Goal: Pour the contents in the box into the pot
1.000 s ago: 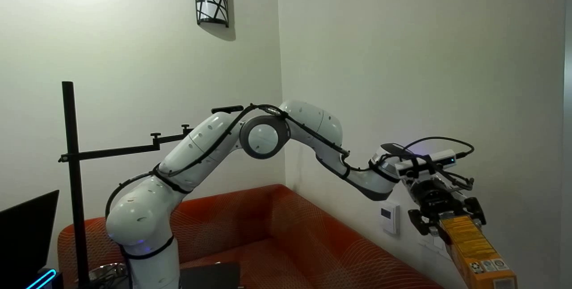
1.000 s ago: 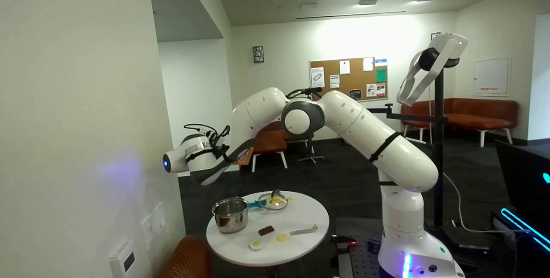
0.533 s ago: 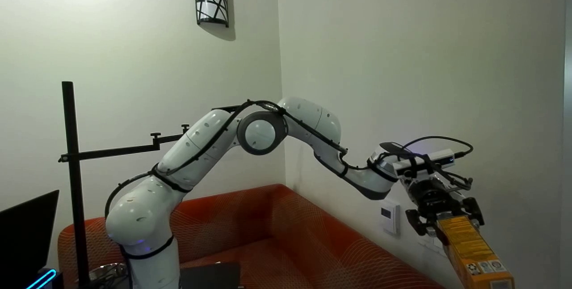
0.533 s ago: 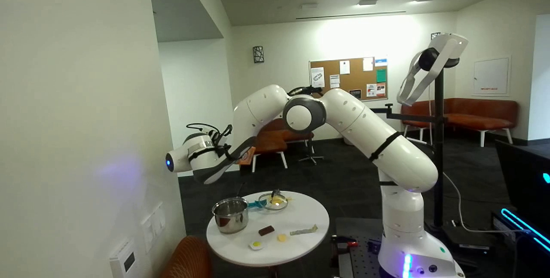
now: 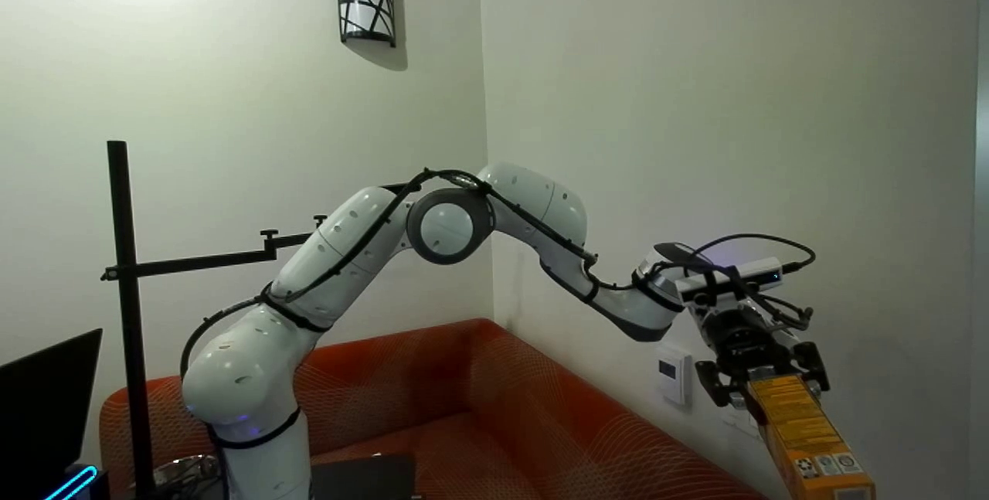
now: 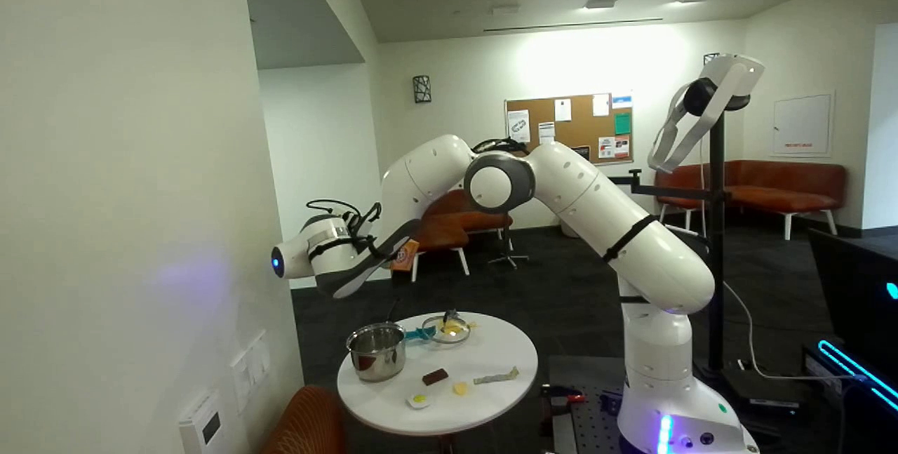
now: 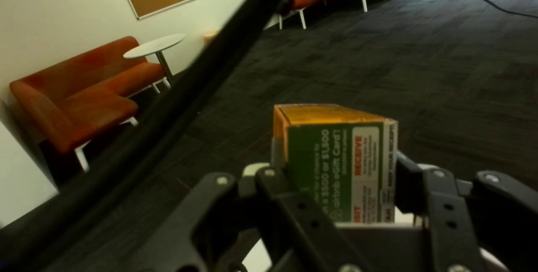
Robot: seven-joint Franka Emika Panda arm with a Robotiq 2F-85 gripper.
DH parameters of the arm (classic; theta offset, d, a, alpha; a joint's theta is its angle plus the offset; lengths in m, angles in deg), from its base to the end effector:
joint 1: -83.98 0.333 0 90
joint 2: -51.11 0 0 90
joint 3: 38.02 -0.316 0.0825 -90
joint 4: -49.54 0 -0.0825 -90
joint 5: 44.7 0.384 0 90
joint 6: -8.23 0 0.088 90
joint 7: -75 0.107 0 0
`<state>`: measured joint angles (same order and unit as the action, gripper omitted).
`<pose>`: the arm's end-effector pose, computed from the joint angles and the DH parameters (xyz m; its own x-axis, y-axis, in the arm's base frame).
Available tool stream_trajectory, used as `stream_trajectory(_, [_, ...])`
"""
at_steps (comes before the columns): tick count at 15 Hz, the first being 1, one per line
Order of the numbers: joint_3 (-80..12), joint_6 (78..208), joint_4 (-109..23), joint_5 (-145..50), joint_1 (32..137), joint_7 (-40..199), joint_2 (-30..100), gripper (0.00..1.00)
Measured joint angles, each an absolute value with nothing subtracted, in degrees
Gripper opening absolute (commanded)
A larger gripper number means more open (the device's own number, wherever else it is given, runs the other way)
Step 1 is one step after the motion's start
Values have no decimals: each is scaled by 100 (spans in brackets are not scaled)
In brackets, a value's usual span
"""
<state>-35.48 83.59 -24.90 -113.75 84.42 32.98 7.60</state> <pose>0.6824 -0.1342 0.3352 0.3117 0.0274 -0.9498 0.8584 -0.4368 0.2691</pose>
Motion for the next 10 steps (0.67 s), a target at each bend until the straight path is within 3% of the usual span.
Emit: stream_trajectory(10, [-3603,8358,-2540,-11022,8394,3365,869,28])
